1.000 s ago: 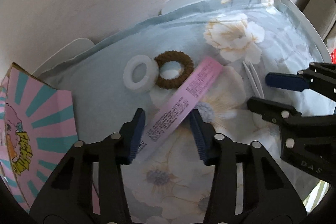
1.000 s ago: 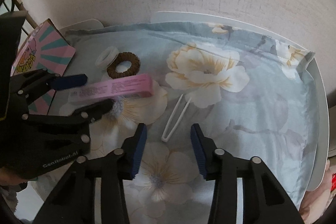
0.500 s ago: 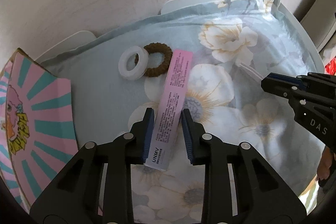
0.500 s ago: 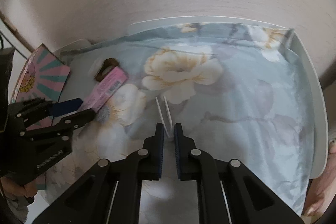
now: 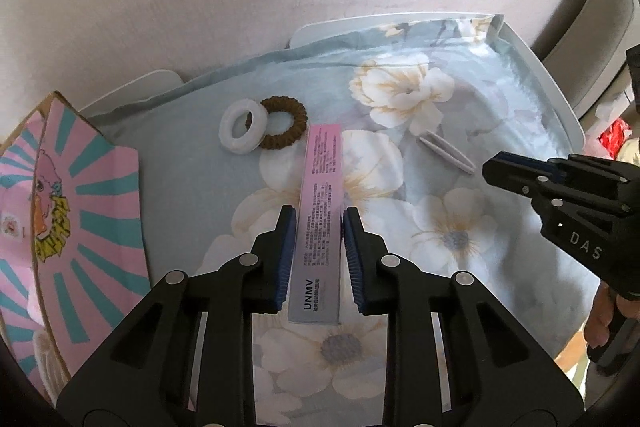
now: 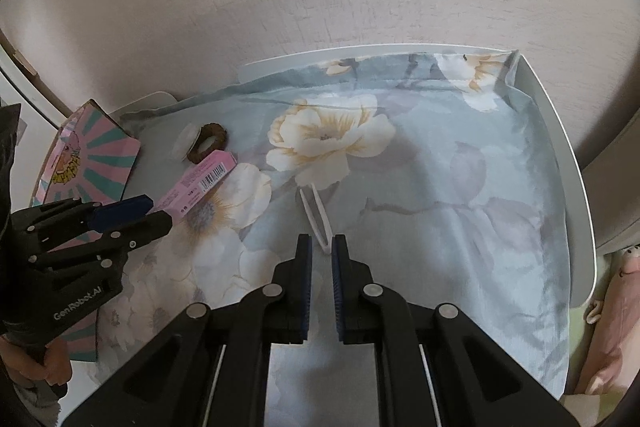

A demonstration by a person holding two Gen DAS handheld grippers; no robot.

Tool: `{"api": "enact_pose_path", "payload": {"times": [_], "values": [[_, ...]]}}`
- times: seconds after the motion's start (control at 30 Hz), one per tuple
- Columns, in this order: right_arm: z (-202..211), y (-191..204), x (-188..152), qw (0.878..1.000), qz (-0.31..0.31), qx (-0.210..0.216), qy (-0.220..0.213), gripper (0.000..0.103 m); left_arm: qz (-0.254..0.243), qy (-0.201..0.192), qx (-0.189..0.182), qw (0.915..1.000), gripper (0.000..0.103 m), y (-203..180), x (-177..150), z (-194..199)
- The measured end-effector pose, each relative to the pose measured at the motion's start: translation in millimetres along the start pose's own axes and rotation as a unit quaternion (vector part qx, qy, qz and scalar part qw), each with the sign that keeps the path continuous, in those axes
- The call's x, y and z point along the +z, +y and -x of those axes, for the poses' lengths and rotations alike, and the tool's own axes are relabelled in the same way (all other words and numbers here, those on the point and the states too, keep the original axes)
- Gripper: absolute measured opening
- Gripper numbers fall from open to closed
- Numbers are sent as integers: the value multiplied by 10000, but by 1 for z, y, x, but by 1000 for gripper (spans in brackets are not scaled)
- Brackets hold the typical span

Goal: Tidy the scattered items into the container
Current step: 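Grasp the pink UNMV tube with the left gripper while the right grasps the white hair pin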

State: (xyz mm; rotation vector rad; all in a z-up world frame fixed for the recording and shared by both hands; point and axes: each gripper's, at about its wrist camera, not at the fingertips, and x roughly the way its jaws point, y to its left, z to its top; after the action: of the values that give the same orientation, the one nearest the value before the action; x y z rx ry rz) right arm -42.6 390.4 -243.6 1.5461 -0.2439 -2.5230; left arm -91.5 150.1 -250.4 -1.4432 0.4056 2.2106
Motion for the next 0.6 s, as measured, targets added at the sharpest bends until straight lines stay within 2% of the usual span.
{"api": "enact_pose_path", "payload": {"times": [0.17,0.27,0.33,0.37,0.4,0.6], "values": [[-1,0,-6,10000,4,3,12,9,139,102,-8,9999,22,1,-7,-4],[-9,2,-6,9999,84,96,94,9,215,249,117,9994,23,10,-12,-9],[-13,1,-4,9998,156,85,104,10,308,357,134,9988,29,13,-13,-17],[-14,0,-4,9997,201,97,132,11,322,385,140,9986,42,14,-13,-20],[-16,-1,-2,9995,244,65,166,11,338,381,144,9986,50,14,-12,-23],[-31,3,10,9971,666,67,358,12,260,311,192,9990,53,12,-7,-31]]}}
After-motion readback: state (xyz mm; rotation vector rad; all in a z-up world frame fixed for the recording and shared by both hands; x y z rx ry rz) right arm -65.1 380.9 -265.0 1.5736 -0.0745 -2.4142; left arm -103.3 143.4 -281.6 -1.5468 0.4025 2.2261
